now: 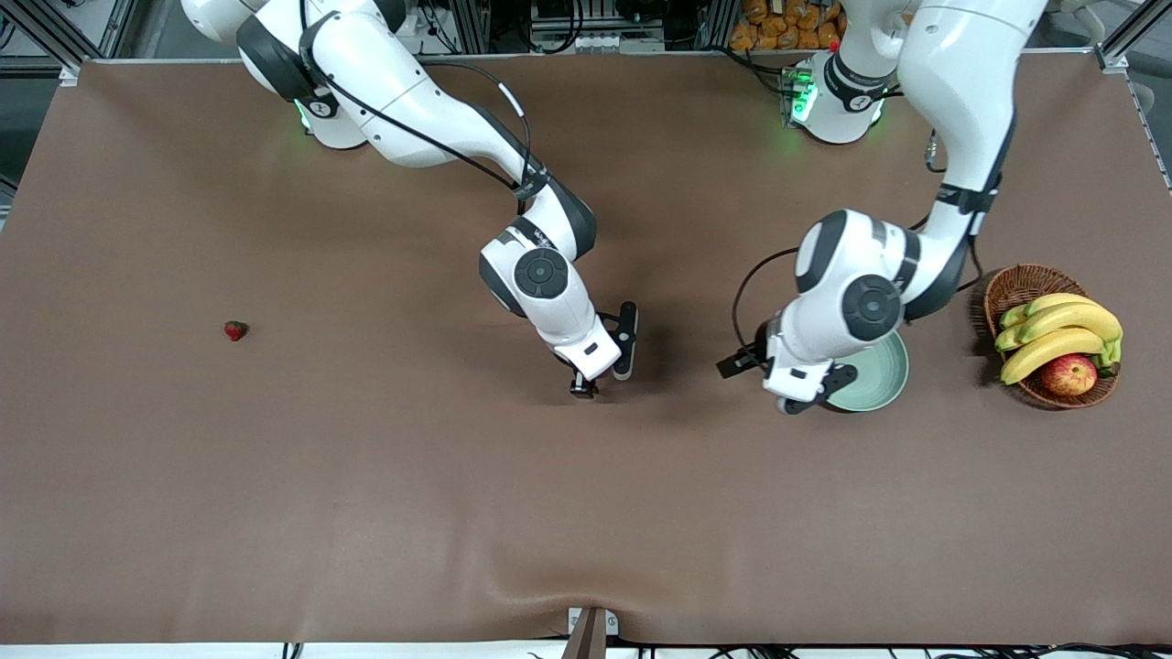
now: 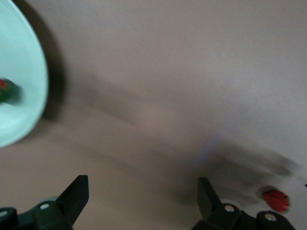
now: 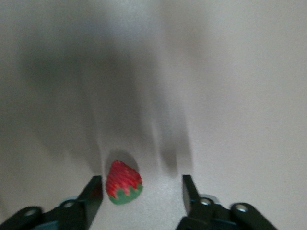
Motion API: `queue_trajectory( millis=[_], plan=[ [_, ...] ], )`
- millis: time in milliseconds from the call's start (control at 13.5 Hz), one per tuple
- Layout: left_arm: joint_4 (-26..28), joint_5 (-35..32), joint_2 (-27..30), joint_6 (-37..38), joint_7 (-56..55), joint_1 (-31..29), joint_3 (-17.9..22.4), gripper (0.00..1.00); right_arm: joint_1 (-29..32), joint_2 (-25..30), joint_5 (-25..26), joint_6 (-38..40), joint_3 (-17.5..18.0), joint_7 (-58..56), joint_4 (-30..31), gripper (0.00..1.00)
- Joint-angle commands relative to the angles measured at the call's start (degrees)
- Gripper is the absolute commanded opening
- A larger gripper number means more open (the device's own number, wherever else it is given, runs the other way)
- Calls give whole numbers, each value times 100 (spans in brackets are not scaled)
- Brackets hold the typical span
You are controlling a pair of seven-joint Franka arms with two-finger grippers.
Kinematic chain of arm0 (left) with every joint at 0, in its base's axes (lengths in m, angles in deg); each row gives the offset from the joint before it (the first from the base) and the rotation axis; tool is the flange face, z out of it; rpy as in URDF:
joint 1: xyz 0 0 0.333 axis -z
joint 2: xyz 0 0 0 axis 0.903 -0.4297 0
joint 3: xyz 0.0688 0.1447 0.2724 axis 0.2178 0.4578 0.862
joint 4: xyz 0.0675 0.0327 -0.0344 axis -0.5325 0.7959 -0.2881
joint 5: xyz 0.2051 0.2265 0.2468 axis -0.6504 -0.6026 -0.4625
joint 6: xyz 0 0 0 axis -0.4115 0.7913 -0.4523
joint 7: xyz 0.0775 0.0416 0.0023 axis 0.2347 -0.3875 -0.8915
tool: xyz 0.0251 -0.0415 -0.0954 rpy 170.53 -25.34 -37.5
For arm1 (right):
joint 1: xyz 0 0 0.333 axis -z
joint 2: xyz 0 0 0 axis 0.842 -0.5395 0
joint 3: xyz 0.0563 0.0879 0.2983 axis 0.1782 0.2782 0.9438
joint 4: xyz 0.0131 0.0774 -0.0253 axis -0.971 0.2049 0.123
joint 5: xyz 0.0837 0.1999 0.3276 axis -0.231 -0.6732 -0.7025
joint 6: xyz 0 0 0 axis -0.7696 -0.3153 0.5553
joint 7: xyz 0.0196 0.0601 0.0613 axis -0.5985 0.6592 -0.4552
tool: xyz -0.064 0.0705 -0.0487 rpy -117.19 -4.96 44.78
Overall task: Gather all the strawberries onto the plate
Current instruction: 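Release the strawberry onto the plate while the right gripper carries another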
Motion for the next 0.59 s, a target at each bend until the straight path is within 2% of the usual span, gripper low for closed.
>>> queue_trajectory(
  millis=[0, 295, 517],
  plan=[
    [-331, 56, -140, 29, -346, 143, 13, 100, 129, 249, -2, 580, -35, 94, -59, 100],
    [-839, 56, -551, 29, -873, 416, 13, 100, 490, 944, 7, 2048, -324, 874, 11, 100],
    [-1279, 56, -912, -14, -1287, 600, 13, 100, 989, 1427, 7, 2262, -510, 980, 545, 100]
  ],
)
